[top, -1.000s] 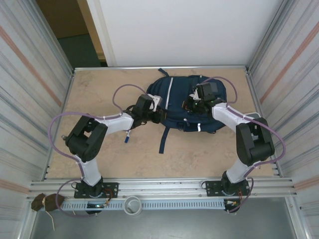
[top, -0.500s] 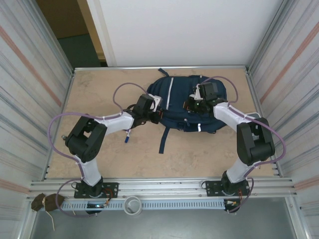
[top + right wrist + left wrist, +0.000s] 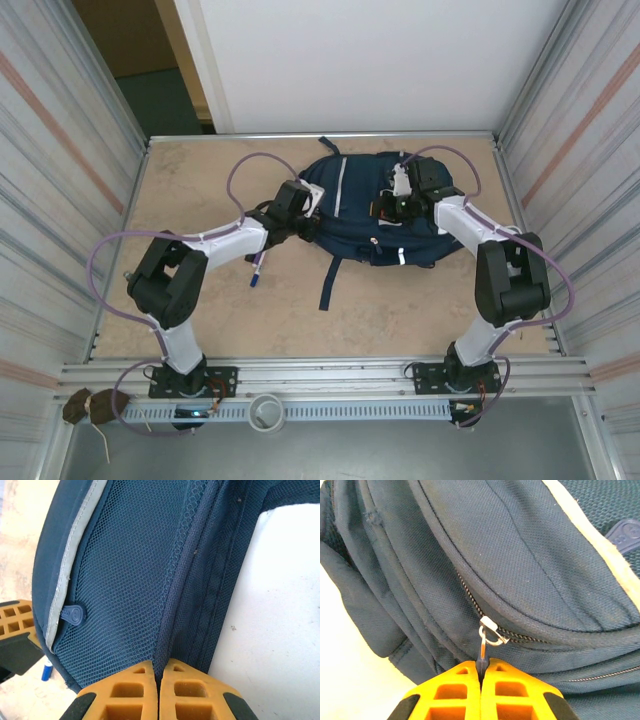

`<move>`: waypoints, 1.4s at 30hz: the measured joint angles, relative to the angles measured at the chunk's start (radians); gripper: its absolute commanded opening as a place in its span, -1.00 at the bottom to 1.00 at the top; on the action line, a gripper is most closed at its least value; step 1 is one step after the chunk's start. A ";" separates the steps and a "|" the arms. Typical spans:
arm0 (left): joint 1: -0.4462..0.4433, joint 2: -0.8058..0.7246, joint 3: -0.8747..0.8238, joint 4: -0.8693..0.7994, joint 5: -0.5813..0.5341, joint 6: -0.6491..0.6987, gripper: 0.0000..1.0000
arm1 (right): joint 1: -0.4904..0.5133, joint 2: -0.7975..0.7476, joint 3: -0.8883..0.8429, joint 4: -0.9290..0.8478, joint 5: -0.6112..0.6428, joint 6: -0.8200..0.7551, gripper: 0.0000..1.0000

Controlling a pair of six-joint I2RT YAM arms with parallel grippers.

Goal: Pack the student bag

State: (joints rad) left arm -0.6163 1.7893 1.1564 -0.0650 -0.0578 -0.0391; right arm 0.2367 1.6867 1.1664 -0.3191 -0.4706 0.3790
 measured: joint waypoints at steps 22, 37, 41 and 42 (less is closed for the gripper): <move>-0.067 -0.047 -0.028 0.009 0.162 0.034 -1.00 | -0.066 0.175 0.304 -0.266 -0.072 -0.110 -0.52; -0.194 -0.029 0.040 -0.006 0.170 -0.010 -1.00 | -0.117 -0.144 -0.143 -0.025 -0.100 0.134 0.34; -0.196 -0.029 0.039 -0.007 0.169 -0.010 -1.00 | -0.076 -0.122 -0.161 0.058 -0.098 0.214 0.13; -0.196 -0.029 0.038 -0.006 0.163 -0.010 -1.00 | -0.066 -0.114 -0.161 0.075 -0.098 0.228 0.00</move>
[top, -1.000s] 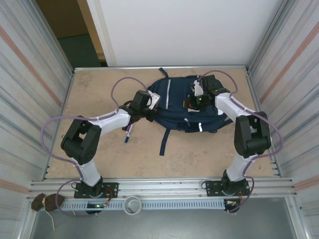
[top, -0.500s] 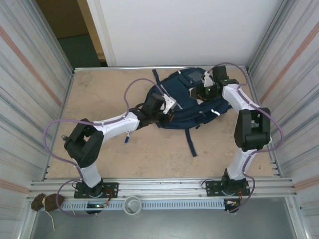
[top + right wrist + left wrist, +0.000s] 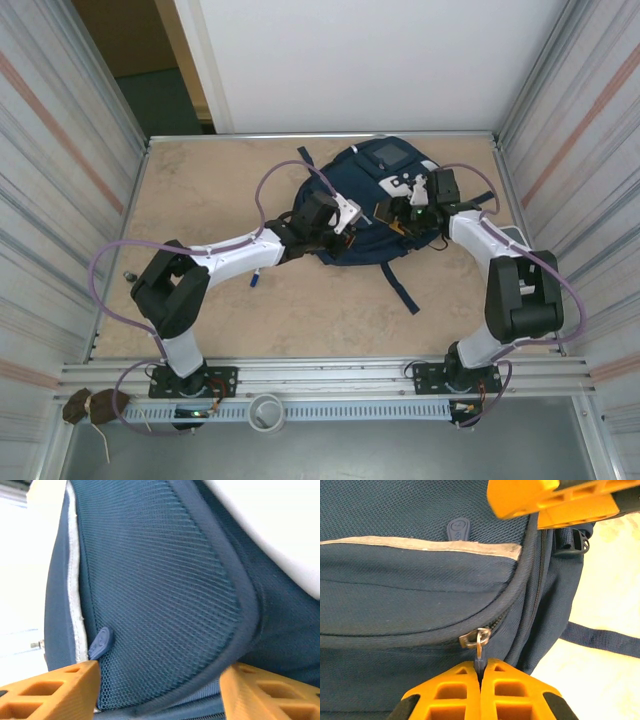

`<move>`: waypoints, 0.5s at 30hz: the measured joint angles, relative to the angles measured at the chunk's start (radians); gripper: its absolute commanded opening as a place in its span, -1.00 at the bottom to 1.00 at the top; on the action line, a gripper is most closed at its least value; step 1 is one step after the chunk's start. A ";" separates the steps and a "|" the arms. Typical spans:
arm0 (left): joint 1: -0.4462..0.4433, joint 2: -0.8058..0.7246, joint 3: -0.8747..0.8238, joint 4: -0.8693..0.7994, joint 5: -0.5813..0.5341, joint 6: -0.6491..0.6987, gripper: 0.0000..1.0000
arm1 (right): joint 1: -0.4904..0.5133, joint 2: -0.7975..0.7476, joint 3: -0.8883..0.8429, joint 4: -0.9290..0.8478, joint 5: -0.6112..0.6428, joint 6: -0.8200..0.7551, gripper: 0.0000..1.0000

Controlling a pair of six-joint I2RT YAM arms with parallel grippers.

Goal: Pack the student bag

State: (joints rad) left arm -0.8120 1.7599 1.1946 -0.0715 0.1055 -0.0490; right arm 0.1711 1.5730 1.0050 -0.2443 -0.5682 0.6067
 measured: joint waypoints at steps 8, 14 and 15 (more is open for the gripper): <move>0.001 0.000 -0.036 -0.011 -0.105 0.016 -1.00 | 0.004 0.036 0.000 0.015 0.013 0.035 -1.00; 0.071 -0.018 -0.064 -0.010 -0.168 0.045 -1.00 | -0.031 0.022 0.002 -0.032 -0.033 -0.061 -1.00; 0.089 -0.018 -0.064 -0.007 -0.174 0.052 -1.00 | -0.039 0.022 0.006 -0.050 -0.044 -0.082 -1.00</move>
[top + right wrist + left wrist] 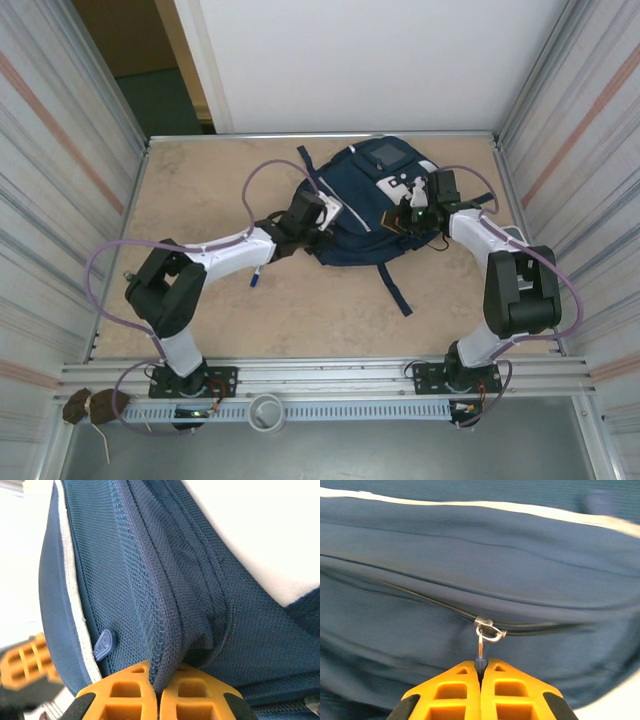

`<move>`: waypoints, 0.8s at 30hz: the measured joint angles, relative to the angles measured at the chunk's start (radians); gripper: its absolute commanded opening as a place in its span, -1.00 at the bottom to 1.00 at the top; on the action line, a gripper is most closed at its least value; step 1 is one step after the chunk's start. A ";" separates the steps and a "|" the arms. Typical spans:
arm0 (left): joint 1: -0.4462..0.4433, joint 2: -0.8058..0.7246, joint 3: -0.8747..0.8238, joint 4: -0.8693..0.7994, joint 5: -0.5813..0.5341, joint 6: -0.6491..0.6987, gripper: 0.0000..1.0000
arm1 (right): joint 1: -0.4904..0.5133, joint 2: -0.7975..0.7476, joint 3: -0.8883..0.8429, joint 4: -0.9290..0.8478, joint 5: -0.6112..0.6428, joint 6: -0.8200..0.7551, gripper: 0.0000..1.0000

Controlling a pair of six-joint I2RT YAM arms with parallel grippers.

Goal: Pack the student bag

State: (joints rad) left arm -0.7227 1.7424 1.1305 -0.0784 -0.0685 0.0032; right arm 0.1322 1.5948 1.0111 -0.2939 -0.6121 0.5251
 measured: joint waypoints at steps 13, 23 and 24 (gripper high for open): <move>0.037 -0.076 -0.087 0.006 0.001 0.045 -1.00 | -0.021 0.089 0.195 -0.264 -0.066 -0.205 -0.97; -0.102 -0.103 -0.086 -0.005 0.027 -0.008 -1.00 | -0.086 0.156 0.330 -0.321 -0.024 -0.218 -0.31; -0.110 -0.101 -0.082 -0.003 0.032 -0.009 -1.00 | -0.091 0.156 0.335 -0.318 -0.019 -0.218 -0.23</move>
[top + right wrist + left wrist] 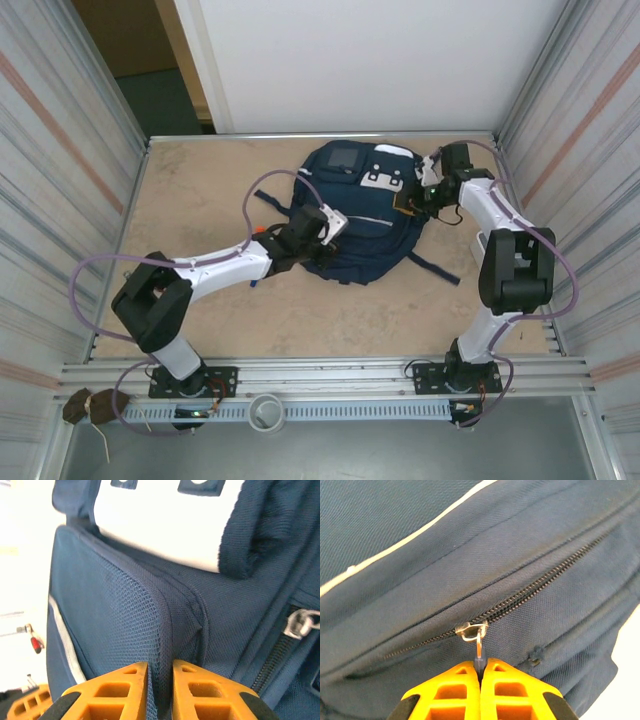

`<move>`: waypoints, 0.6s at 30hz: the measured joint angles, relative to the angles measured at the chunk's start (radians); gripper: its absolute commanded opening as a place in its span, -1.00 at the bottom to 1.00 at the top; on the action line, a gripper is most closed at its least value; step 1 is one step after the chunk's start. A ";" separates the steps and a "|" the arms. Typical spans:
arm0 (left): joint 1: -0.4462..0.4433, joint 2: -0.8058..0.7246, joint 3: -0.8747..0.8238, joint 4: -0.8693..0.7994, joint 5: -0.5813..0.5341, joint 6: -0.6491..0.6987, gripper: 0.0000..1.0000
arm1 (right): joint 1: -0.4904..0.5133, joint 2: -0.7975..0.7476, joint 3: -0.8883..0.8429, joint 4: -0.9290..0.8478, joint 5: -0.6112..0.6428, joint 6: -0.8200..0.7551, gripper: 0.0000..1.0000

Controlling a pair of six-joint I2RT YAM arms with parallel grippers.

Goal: Pack the student bag

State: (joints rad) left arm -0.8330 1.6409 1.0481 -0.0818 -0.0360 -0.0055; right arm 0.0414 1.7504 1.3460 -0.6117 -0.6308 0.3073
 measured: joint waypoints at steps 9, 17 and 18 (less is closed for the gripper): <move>-0.053 0.097 0.115 -0.027 0.009 -0.025 -1.00 | 0.006 -0.200 -0.276 0.129 0.023 0.098 0.22; -0.058 0.097 0.115 -0.030 -0.024 -0.023 -1.00 | 0.037 -0.184 -0.318 0.225 0.036 0.162 -0.62; -0.058 0.097 0.115 -0.032 -0.031 -0.021 -1.00 | 0.034 -0.181 -0.320 0.226 0.038 0.169 -0.73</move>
State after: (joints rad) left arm -0.8913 1.7378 1.1629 -0.1143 -0.0673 -0.0265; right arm 0.0757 1.5696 1.0260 -0.3855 -0.5930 0.4767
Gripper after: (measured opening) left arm 0.062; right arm 0.256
